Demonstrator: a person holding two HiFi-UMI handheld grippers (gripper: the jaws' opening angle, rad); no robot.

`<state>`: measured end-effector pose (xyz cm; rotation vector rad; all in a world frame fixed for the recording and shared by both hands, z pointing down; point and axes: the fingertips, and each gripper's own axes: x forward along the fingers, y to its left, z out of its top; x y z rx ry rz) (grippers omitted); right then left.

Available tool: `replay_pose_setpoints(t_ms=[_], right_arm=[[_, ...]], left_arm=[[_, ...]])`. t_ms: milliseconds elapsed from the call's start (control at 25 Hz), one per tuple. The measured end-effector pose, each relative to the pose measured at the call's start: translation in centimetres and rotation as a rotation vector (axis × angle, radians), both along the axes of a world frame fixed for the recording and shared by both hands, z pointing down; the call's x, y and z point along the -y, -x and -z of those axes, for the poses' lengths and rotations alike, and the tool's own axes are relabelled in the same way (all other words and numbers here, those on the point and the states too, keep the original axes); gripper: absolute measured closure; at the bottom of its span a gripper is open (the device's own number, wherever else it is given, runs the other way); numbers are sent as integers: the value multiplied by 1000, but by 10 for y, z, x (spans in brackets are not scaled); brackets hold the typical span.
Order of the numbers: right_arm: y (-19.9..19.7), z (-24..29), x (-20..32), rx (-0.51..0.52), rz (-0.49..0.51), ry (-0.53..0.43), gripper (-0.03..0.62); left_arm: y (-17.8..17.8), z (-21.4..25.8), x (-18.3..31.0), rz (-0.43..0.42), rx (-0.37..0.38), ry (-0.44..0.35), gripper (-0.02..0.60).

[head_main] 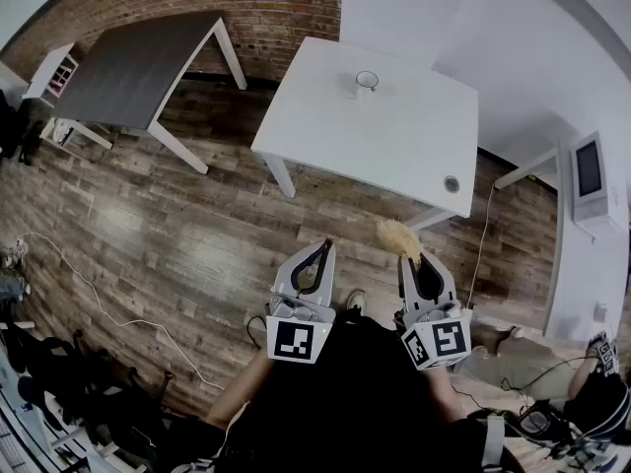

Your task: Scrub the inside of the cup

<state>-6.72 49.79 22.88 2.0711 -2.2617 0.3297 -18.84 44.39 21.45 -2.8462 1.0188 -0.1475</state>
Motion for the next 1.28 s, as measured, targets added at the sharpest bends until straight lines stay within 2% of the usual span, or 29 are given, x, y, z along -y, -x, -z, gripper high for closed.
replay_pose_setpoints(t_ms=[640,840,960,1200,1280], right_arm=[[-22,0,-8,35,18,-26,539],[-43,-1,-9,35,44,-26,539],[-60,-2,-9,37,63,-28,539],[-81,-11,9,42,78,-25,539],[-84,-14,15,48,70,-20,539]], left_arm=[[-24,-2,-7,15,-5,-9,578],[-46,-2,-13,30,17,-19,578],[-59,-6,-15,65,11,2,578],[-66,-13,-4,92,62,-5,578],[-69,-18,5,96,53,18,578]])
